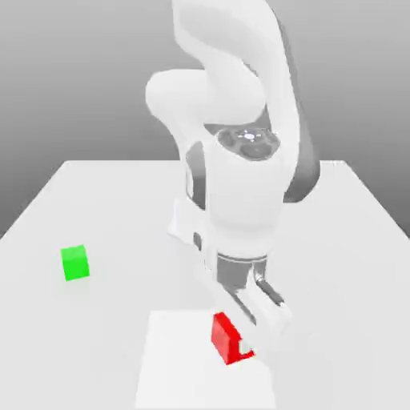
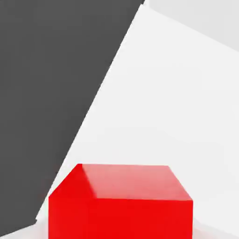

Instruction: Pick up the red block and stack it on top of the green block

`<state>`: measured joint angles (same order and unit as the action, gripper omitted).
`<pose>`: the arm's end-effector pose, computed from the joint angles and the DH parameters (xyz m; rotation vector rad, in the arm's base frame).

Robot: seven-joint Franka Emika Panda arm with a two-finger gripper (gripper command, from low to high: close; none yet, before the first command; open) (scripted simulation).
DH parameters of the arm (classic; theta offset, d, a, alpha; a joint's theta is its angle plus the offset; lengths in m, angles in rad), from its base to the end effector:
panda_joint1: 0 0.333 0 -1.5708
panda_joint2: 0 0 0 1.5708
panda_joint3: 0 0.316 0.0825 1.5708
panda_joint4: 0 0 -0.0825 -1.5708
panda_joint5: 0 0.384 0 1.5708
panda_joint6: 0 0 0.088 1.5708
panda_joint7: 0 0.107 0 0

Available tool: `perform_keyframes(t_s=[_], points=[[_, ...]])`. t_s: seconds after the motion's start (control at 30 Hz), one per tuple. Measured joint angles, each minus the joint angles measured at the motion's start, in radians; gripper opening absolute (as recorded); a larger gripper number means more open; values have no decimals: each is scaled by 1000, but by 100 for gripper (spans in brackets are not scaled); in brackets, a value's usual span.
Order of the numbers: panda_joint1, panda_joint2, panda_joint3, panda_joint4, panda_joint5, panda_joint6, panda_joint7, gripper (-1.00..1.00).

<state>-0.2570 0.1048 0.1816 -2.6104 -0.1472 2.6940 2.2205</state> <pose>0.4339 -0.0261 0.2150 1.4586 -2.7405 0.0458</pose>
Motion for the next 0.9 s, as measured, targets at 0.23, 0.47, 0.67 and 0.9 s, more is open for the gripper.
perform_keyframes(t_s=[0.23,0.47,0.67,0.9], points=[[-332,-166,-160,-158,-3,-6,287,-100],[-530,-323,-288,-313,51,9,530,-100],[-568,-231,-381,-353,191,142,543,-100],[-571,-107,-390,-349,173,264,557,100]])
